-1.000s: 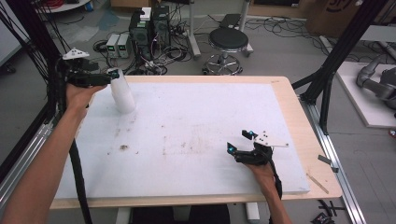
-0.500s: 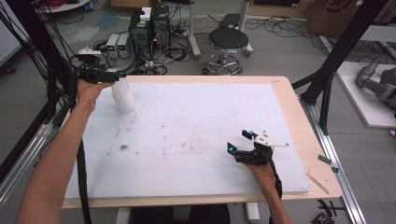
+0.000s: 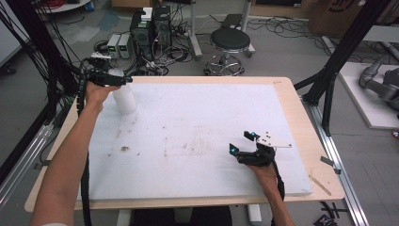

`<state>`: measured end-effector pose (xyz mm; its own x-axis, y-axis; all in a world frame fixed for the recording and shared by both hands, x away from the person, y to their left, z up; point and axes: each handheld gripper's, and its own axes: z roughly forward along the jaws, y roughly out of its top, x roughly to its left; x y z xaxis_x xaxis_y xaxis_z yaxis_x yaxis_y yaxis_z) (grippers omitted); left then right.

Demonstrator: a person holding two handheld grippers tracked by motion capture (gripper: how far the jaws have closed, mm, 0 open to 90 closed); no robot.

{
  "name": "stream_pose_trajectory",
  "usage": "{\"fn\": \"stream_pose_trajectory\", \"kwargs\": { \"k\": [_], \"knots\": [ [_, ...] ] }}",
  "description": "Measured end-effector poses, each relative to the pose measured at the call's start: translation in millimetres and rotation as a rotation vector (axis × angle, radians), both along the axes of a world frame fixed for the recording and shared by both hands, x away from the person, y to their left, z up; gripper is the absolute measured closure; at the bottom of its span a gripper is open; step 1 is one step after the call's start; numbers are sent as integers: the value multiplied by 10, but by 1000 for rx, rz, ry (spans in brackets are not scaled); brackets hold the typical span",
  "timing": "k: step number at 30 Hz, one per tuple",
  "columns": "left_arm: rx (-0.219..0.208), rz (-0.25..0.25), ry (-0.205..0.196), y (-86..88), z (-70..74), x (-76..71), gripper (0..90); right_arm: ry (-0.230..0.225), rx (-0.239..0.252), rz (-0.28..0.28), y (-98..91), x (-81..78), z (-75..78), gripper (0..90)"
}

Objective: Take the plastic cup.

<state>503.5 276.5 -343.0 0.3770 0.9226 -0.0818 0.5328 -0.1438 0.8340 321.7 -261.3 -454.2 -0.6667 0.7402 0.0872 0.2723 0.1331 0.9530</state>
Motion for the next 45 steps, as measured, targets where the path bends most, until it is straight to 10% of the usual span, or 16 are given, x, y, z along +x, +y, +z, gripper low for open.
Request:
{"fn": "stream_pose_trajectory", "kwargs": {
  "k": [45],
  "knots": [
    [7,14,21,1,-60,-3,347,1,-8,4,4,7,0,152]
  ]
}}
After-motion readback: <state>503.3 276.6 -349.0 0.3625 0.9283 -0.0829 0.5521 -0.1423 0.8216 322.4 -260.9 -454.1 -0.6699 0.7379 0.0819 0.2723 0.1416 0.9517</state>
